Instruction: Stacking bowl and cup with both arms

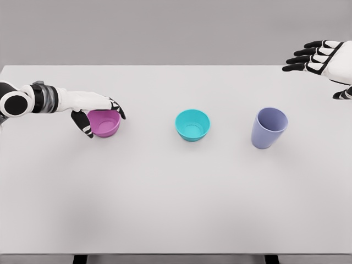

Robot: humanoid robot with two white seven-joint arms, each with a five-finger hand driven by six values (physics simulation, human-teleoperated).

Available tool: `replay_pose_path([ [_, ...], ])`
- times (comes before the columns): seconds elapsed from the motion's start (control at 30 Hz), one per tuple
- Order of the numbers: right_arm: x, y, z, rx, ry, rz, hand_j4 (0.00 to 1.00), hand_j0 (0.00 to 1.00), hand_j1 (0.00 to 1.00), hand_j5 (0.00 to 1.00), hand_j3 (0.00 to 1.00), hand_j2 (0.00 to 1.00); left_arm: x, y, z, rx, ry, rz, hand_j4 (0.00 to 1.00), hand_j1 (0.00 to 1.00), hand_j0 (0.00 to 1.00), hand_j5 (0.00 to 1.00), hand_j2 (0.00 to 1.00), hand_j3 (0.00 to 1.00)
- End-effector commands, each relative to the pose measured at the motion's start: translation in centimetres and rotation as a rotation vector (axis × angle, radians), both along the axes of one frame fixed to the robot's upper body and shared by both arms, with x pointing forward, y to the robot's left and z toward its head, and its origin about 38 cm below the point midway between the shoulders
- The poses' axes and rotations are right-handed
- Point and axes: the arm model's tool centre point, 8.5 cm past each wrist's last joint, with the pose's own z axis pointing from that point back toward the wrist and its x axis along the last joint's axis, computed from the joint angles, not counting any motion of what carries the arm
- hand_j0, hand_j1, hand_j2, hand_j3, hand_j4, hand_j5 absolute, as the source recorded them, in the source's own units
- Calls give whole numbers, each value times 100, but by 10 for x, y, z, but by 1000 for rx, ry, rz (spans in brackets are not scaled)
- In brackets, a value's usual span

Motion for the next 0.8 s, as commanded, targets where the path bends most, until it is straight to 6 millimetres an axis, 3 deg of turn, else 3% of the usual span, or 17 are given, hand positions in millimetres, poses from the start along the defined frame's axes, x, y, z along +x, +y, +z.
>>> replay_pose_path([
  [0.0, 0, 0, 0, 4, 1, 0, 100, 100, 100, 100, 100, 100, 0, 0, 0, -4, 1, 4, 75, 75, 75, 75, 75, 75],
  [0.53, 0, 0, 1, 3, 1, -1, 100, 100, 100, 100, 100, 100, 2, -5, 12, -24, -20, -15, 74, 74, 74, 74, 74, 74],
  [0.77, 0, 0, 1, 3, 1, -1, 100, 100, 100, 100, 100, 100, 2, -18, 22, -34, -40, -46, 74, 74, 74, 74, 74, 74],
])
